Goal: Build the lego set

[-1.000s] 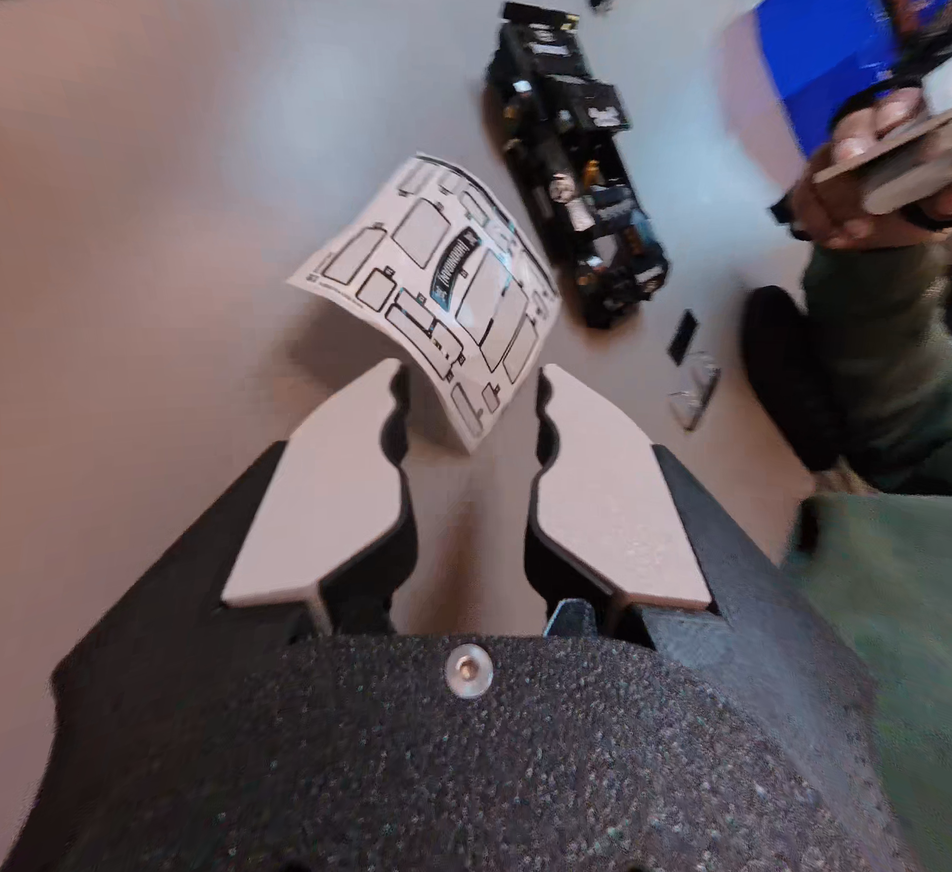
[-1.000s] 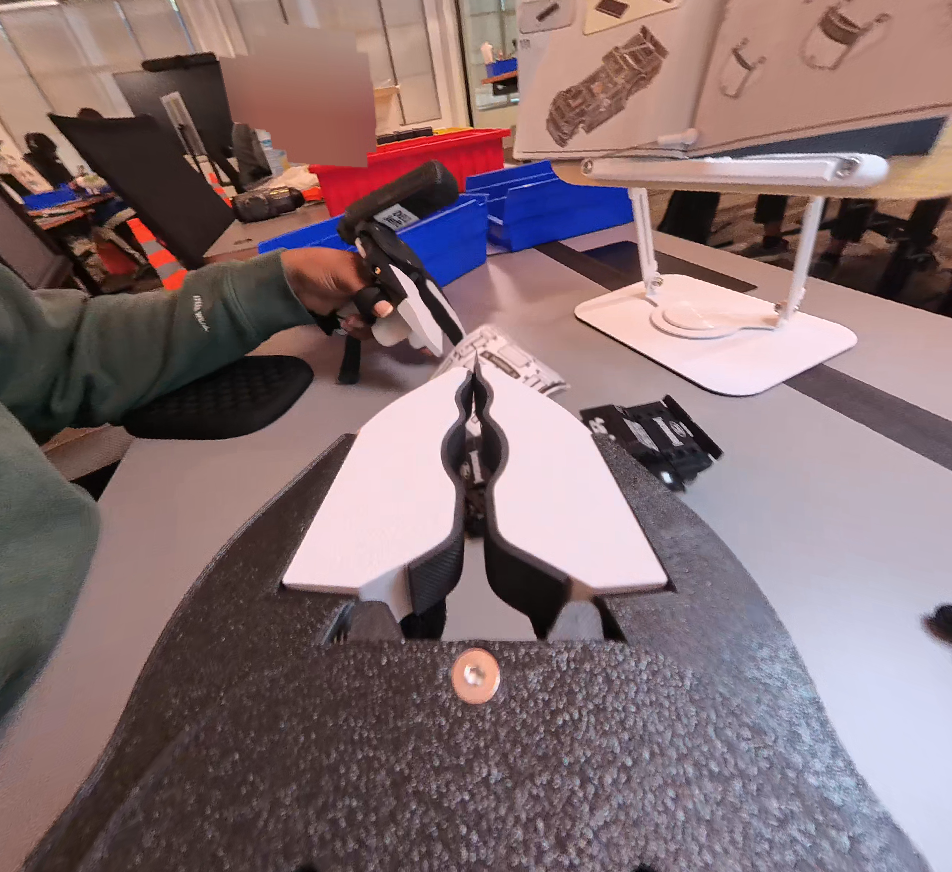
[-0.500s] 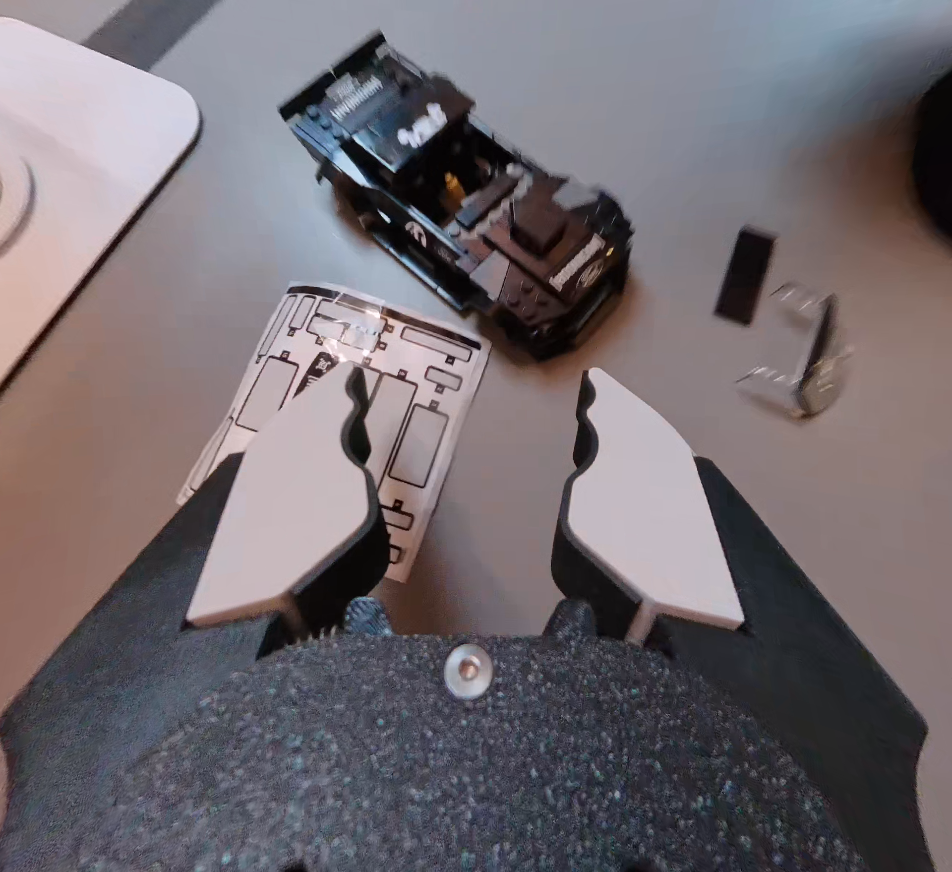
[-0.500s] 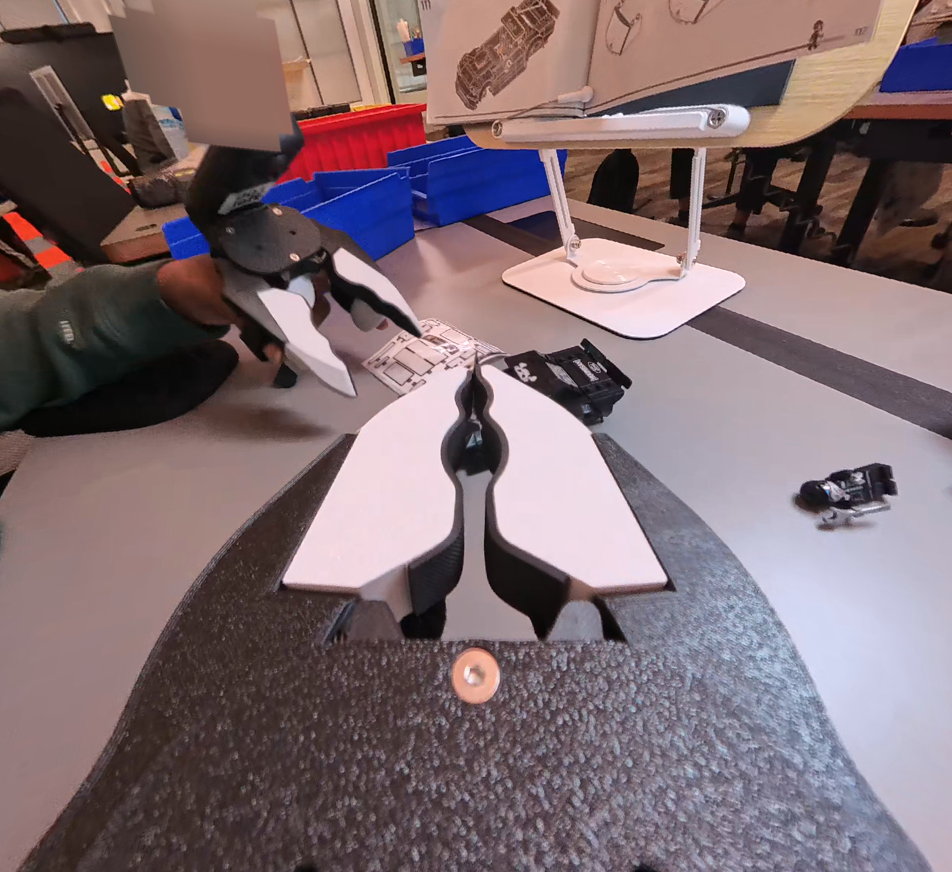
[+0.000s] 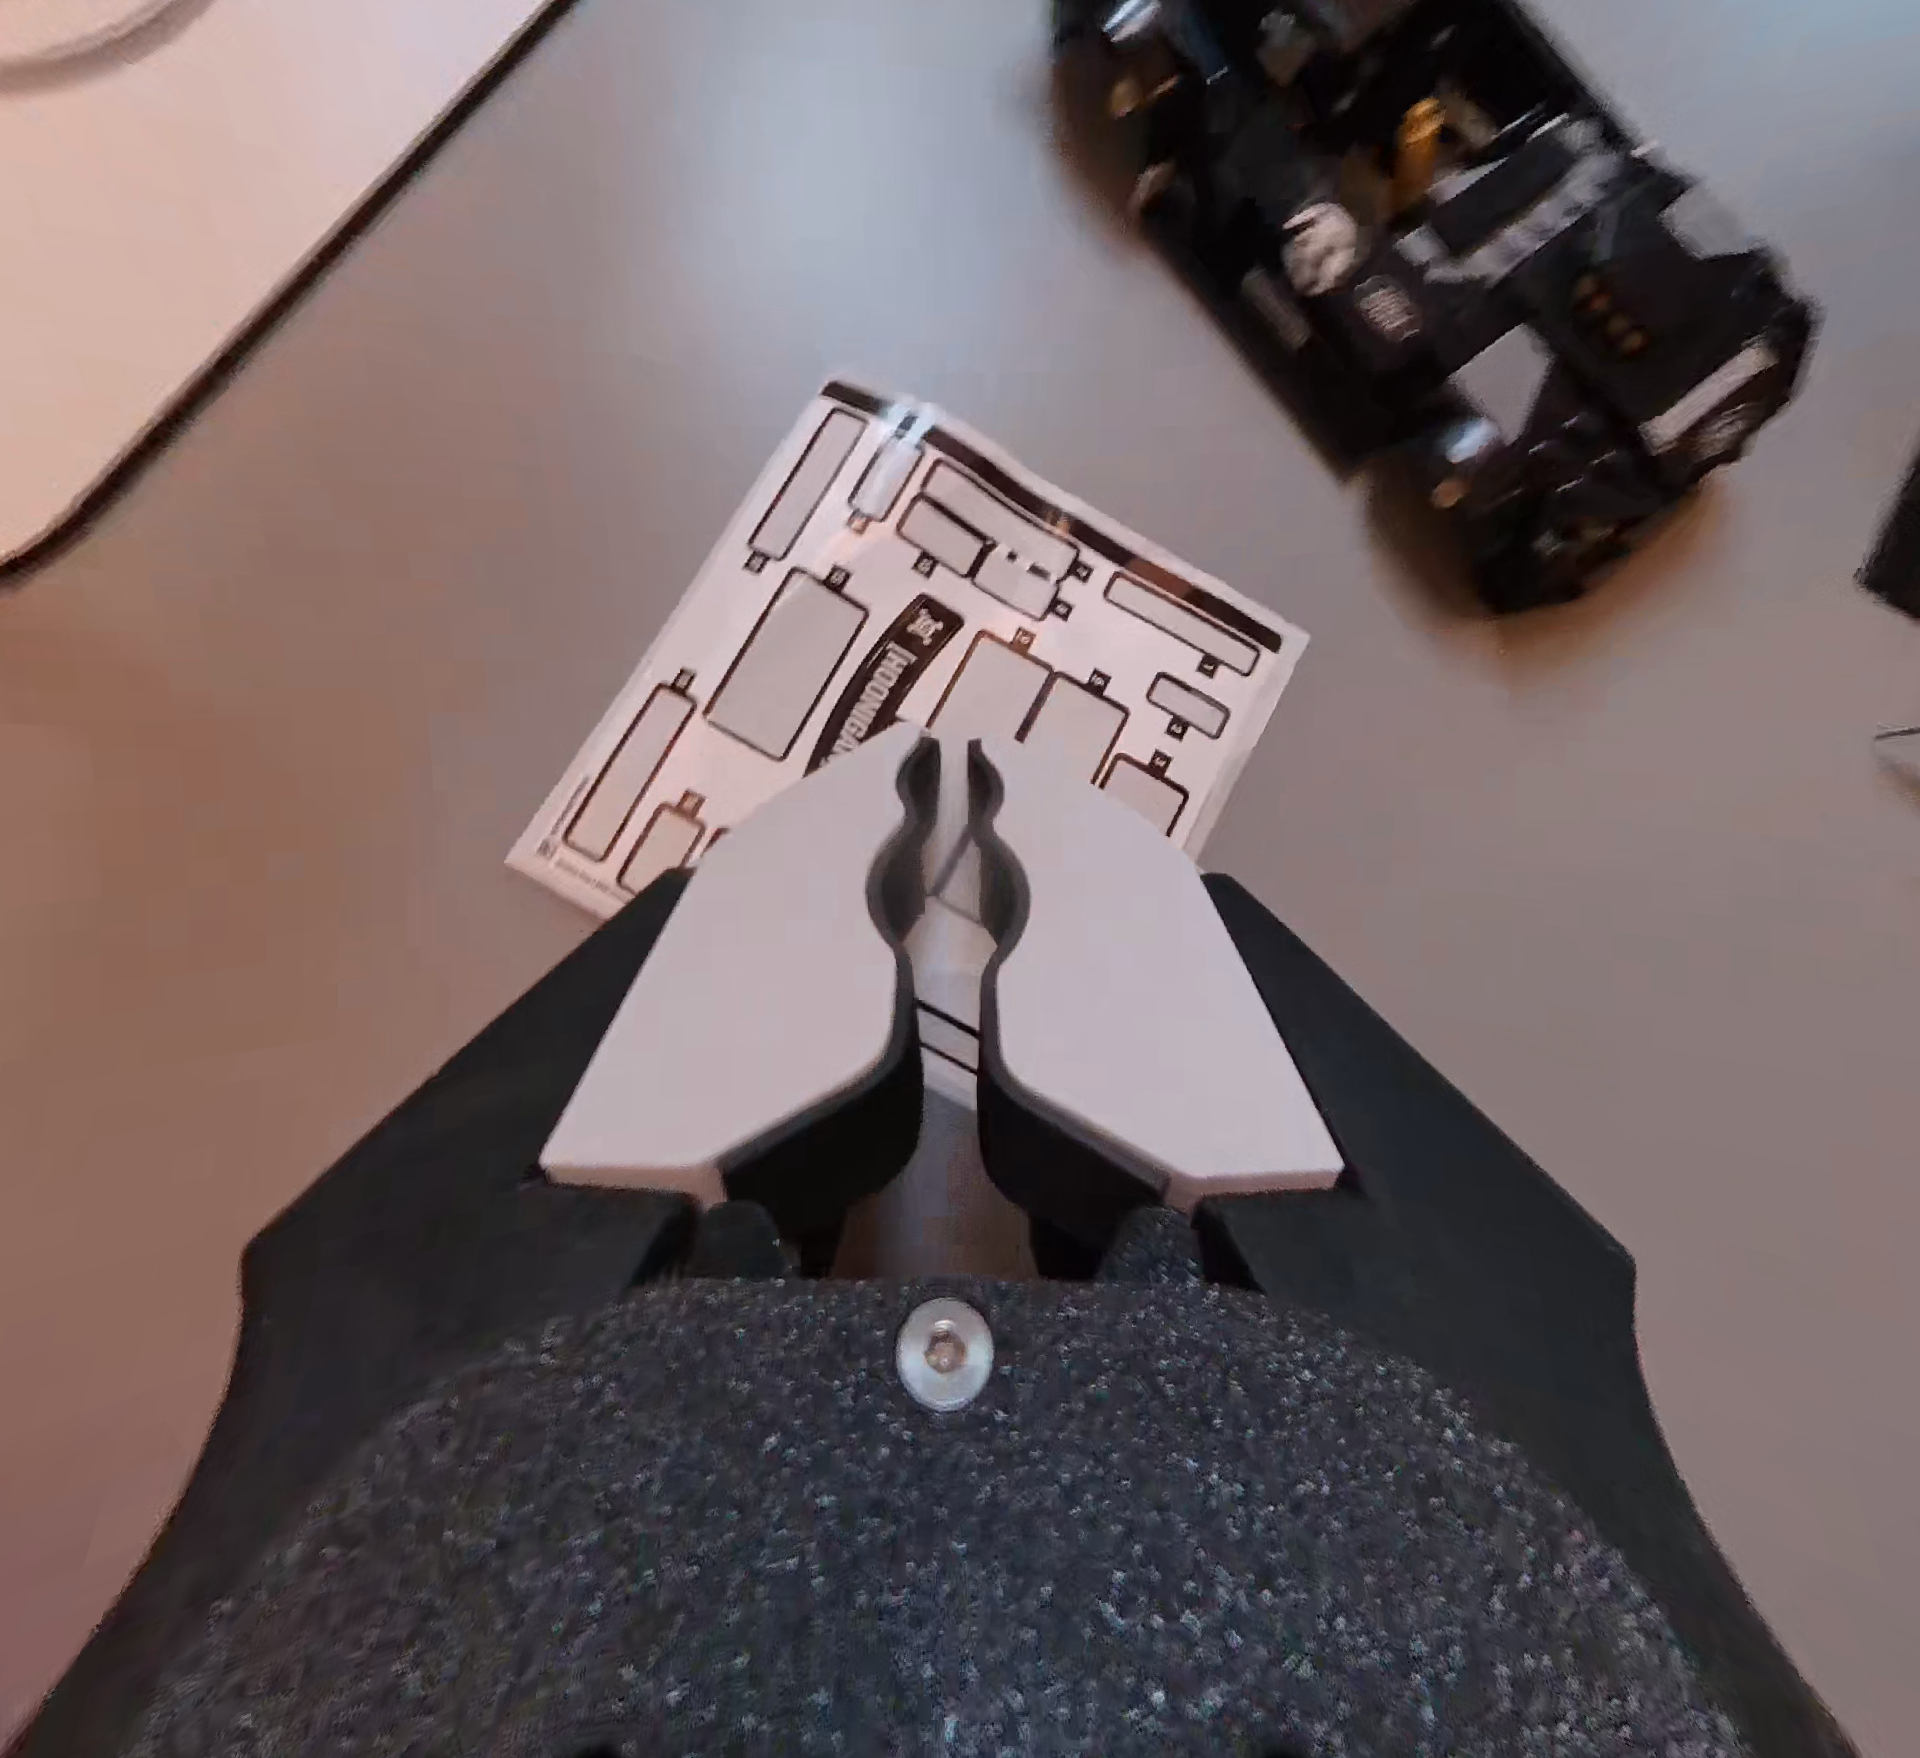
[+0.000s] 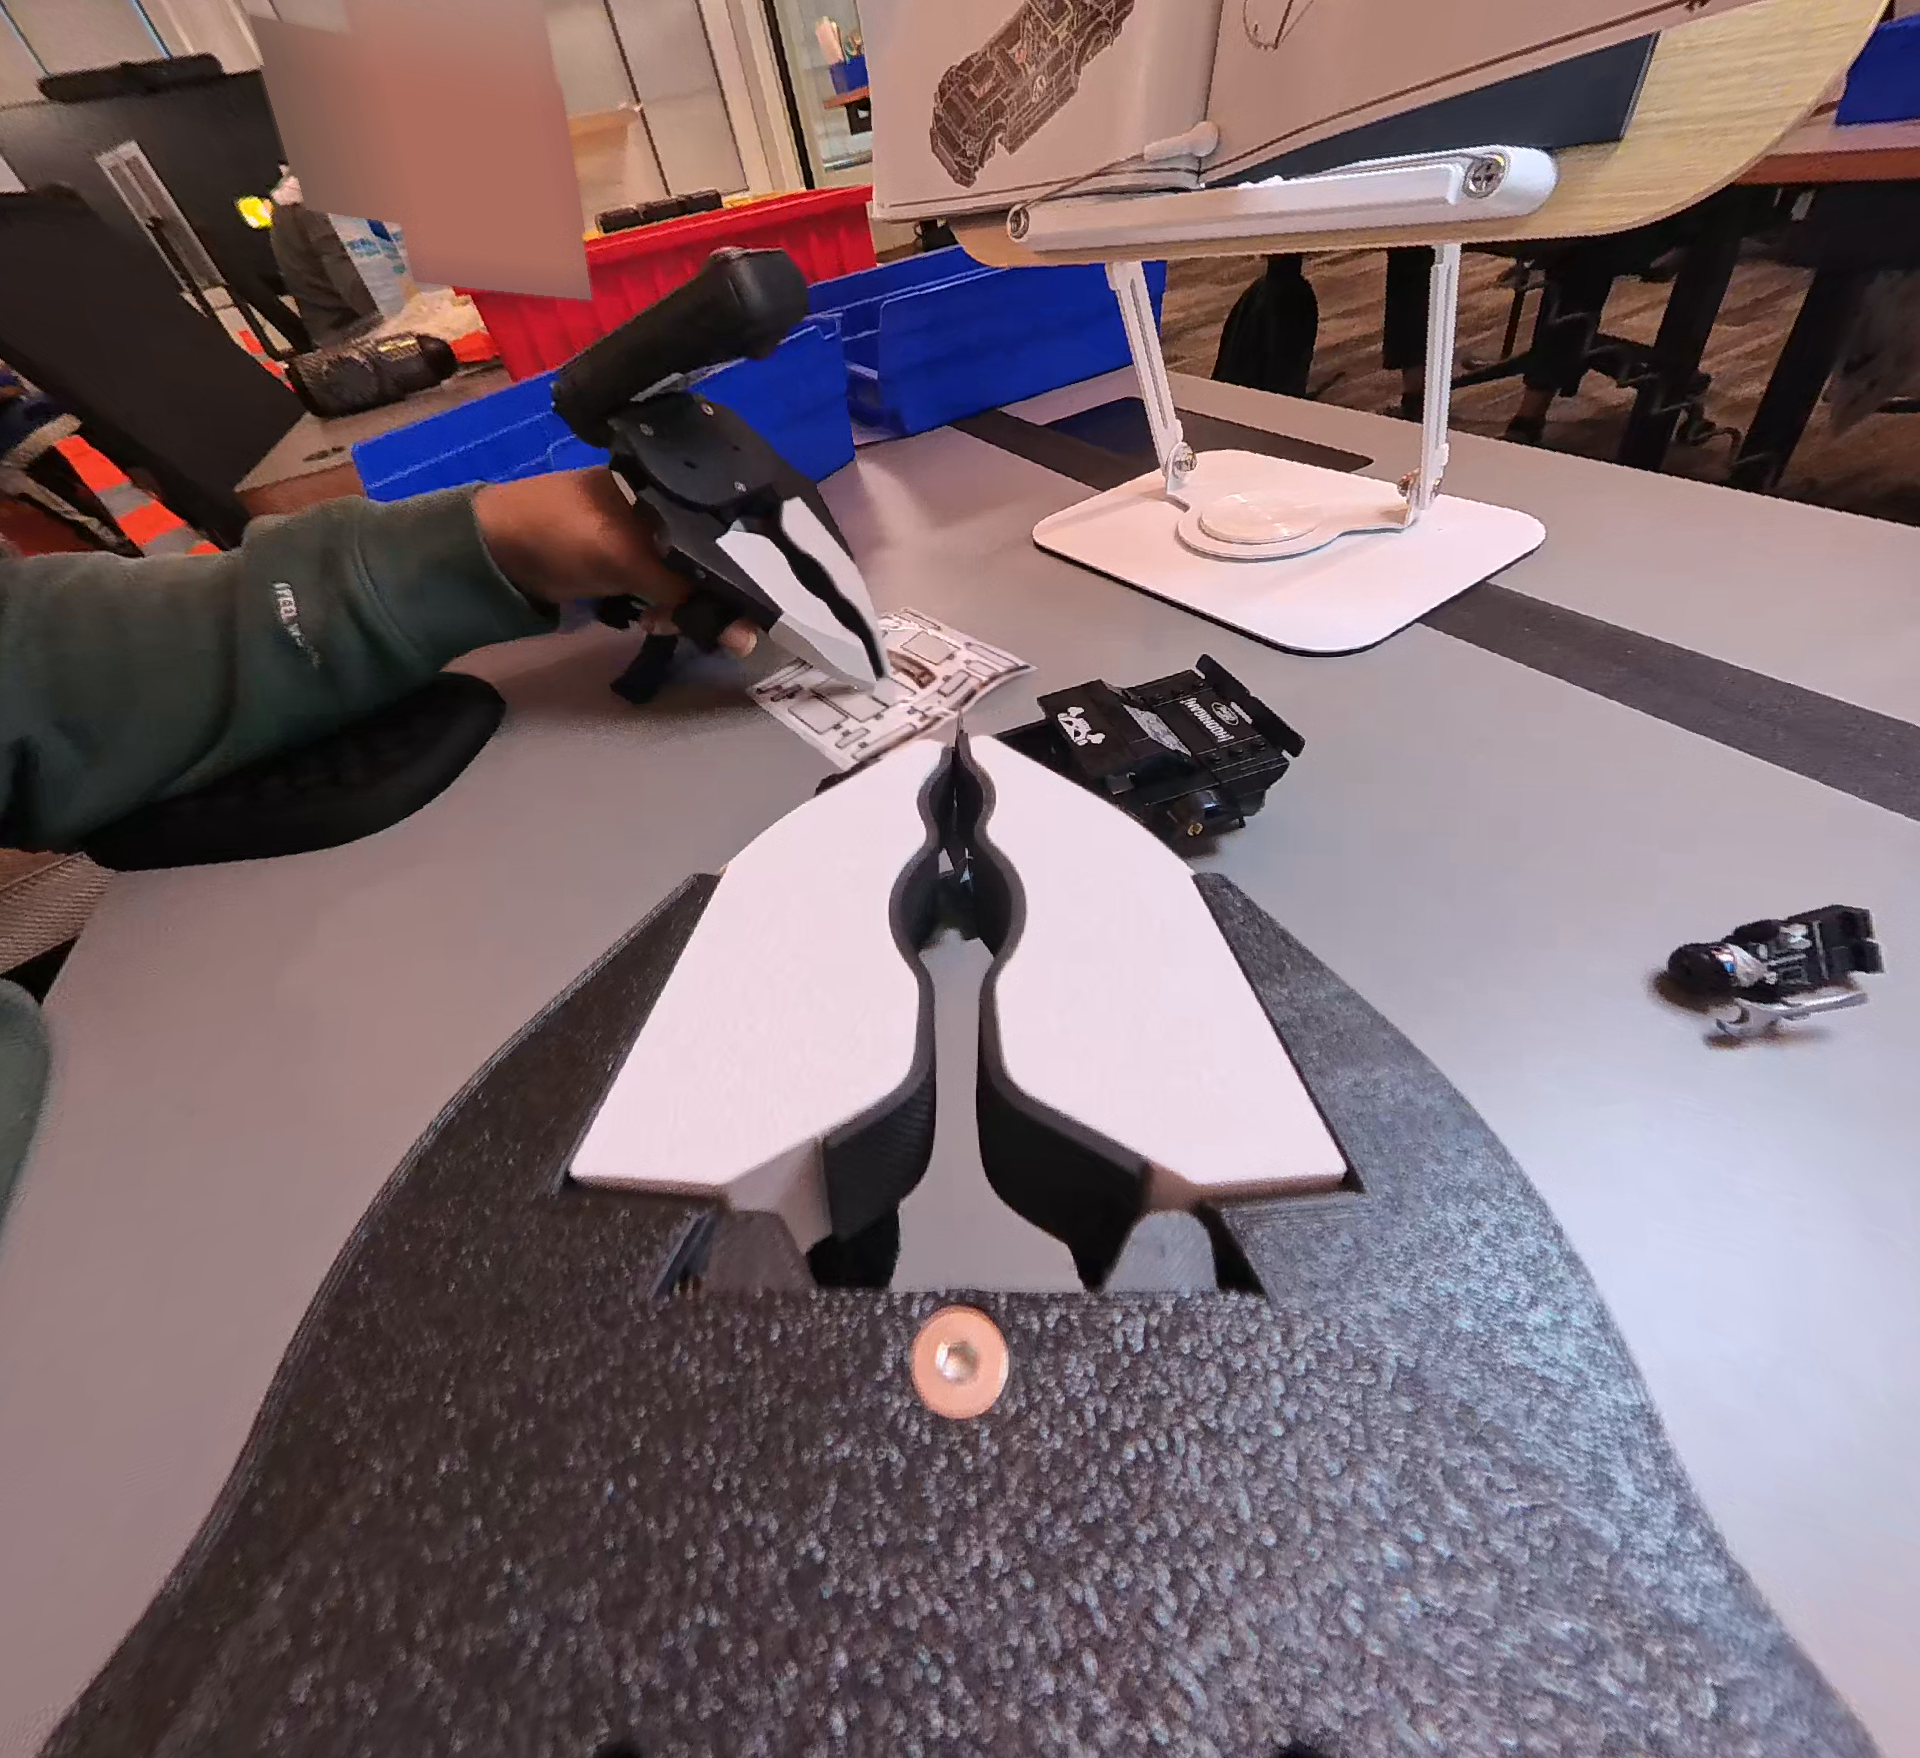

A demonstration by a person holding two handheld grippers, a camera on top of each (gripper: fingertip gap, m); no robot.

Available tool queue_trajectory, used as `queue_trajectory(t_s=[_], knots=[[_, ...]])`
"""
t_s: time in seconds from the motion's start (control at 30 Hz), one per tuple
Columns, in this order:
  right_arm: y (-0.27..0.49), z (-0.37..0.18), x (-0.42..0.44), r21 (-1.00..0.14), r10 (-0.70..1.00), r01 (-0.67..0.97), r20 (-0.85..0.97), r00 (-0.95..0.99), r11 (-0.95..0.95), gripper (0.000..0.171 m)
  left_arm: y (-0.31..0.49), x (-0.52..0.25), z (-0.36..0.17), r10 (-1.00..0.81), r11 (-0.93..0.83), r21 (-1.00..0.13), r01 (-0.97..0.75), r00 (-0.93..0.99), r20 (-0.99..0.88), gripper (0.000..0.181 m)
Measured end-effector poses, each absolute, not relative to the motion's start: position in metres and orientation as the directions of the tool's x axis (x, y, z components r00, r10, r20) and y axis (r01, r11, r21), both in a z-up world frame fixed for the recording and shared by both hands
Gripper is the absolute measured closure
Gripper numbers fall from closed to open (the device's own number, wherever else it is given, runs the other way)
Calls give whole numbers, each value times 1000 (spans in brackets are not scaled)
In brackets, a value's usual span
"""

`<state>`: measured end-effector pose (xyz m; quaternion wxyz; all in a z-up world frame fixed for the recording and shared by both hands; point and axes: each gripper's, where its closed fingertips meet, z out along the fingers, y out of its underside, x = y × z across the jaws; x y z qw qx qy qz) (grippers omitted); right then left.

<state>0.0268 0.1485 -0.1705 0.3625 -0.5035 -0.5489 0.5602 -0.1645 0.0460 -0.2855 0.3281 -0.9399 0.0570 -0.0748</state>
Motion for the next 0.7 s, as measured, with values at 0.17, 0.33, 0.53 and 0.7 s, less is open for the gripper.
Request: queue_trajectory(t_s=[0.17, 0.33, 0.53, 0.7], knots=[[148, -168, 27, -980, 957, 137, -173, -233, -144, 171, 34, -195, -265, -56, -738, -674, -46, 998, -7, 165], [148, -174, 24, -975, 958, 162, -186, -220, -152, 171, 56, -127, -232, -255, -583, -810, -61, 960, 112, 145], [150, -174, 24, -976, 962, 159, -180, -205, -149, 171, 75, -50, -250, -382, -583, -801, -135, 916, 123, 107], [149, -177, 22, -975, 963, 170, -178, -204, -144, 171, 98, -49, -257, -317, -604, -778, -171, 948, 37, 97]])
